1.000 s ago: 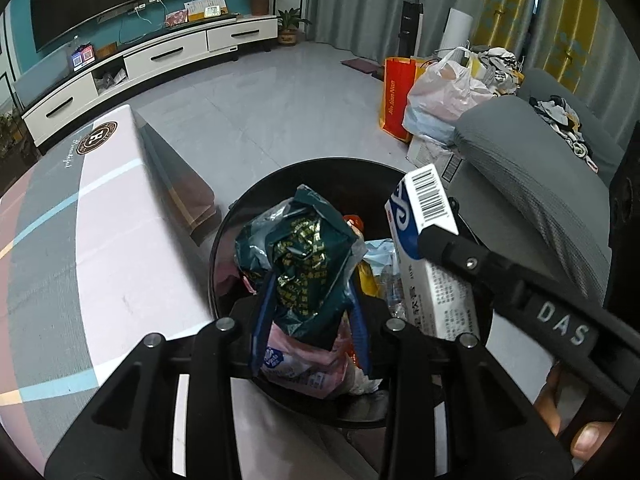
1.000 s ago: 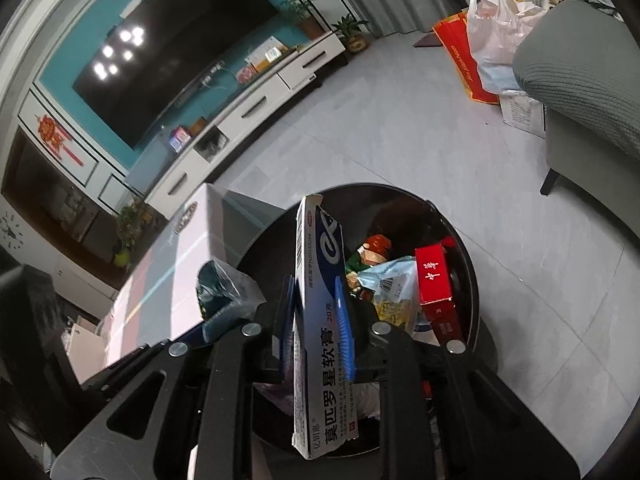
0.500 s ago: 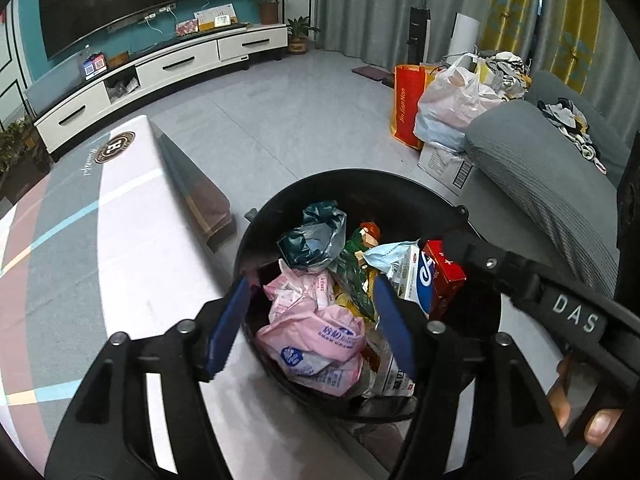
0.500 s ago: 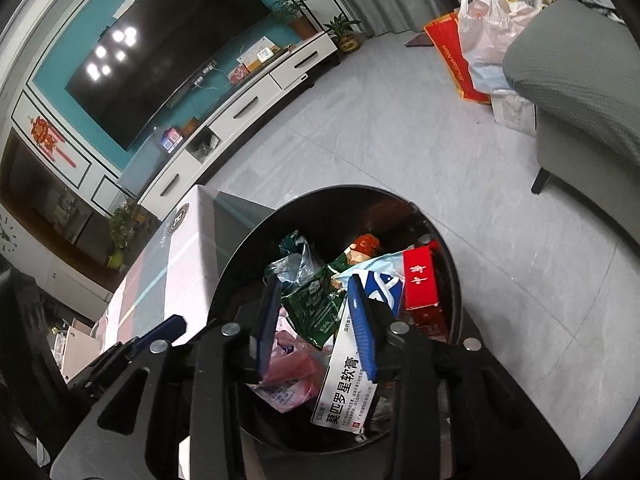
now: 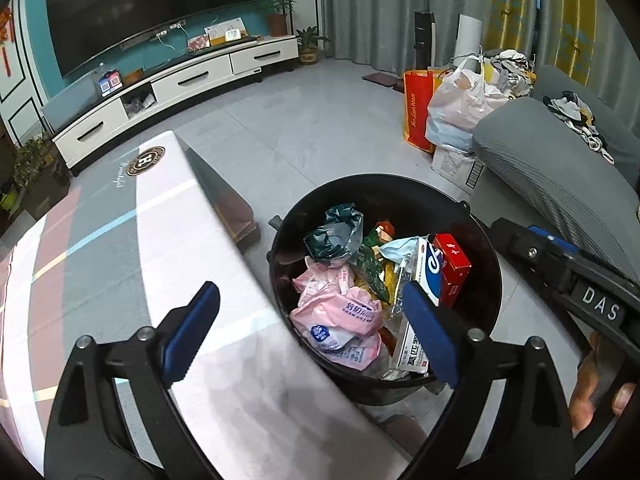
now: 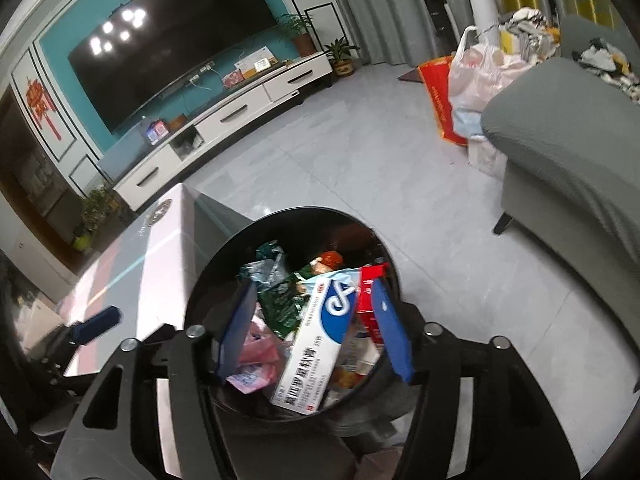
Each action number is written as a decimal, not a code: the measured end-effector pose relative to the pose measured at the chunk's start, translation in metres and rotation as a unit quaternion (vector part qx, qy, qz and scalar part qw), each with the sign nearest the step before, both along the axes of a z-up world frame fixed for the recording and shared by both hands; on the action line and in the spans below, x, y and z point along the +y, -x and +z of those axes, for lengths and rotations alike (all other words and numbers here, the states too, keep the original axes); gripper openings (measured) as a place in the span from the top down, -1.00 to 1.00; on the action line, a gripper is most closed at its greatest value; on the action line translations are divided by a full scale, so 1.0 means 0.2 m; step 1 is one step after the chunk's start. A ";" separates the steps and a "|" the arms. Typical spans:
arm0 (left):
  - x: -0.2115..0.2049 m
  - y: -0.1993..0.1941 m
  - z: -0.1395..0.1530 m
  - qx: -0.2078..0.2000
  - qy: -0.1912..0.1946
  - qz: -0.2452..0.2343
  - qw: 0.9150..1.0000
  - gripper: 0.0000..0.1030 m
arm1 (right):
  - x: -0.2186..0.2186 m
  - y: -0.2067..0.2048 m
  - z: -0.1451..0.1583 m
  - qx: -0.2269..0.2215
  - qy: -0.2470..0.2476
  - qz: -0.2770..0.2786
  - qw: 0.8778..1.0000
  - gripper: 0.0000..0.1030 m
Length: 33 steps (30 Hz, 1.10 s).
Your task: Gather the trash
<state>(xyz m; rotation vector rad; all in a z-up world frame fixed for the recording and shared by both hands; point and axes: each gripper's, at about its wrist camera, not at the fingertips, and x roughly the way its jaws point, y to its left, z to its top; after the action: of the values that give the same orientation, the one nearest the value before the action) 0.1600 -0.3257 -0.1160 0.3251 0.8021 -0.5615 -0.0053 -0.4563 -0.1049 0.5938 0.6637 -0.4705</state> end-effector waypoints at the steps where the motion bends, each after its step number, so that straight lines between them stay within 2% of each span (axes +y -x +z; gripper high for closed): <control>1: 0.00 0.00 0.00 -0.001 -0.001 0.002 1.000 -0.82 | 0.00 0.01 0.00 0.005 0.006 -0.004 1.000 -0.33; 5: 0.04 0.04 0.04 -0.007 -0.007 0.009 1.000 -0.91 | 0.02 0.05 0.02 0.021 0.023 -0.009 0.999 -0.60; 7: 0.05 0.07 0.07 -0.009 -0.009 0.010 1.000 -0.93 | 0.03 0.07 0.03 0.028 0.028 -0.011 0.999 -0.67; 11: 0.12 0.16 0.18 -0.022 -0.022 0.015 0.999 -0.94 | 0.08 0.15 0.11 0.029 0.038 -0.018 0.999 -0.92; 16: 0.20 0.30 0.36 -0.060 -0.028 0.021 0.998 -0.94 | 0.17 0.24 0.24 0.032 0.052 -0.026 0.998 -0.94; 21: 0.28 0.39 0.52 -0.042 -0.001 0.035 0.999 -0.94 | 0.23 0.30 0.34 0.060 0.057 -0.026 0.996 -0.94; 28: 0.37 0.48 0.67 -0.041 0.028 0.059 0.997 -0.94 | 0.33 0.35 0.49 0.088 0.077 -0.003 0.993 -0.94; 33: 0.42 0.51 0.72 -0.065 0.005 0.091 0.994 -0.94 | 0.43 0.39 0.59 0.069 0.088 0.024 0.993 -0.94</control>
<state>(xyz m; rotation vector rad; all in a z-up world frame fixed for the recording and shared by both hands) 0.0575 -0.2419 0.0276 0.2734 0.6954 -0.3693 -0.0825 -0.3705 0.0127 0.3807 0.7581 -0.5224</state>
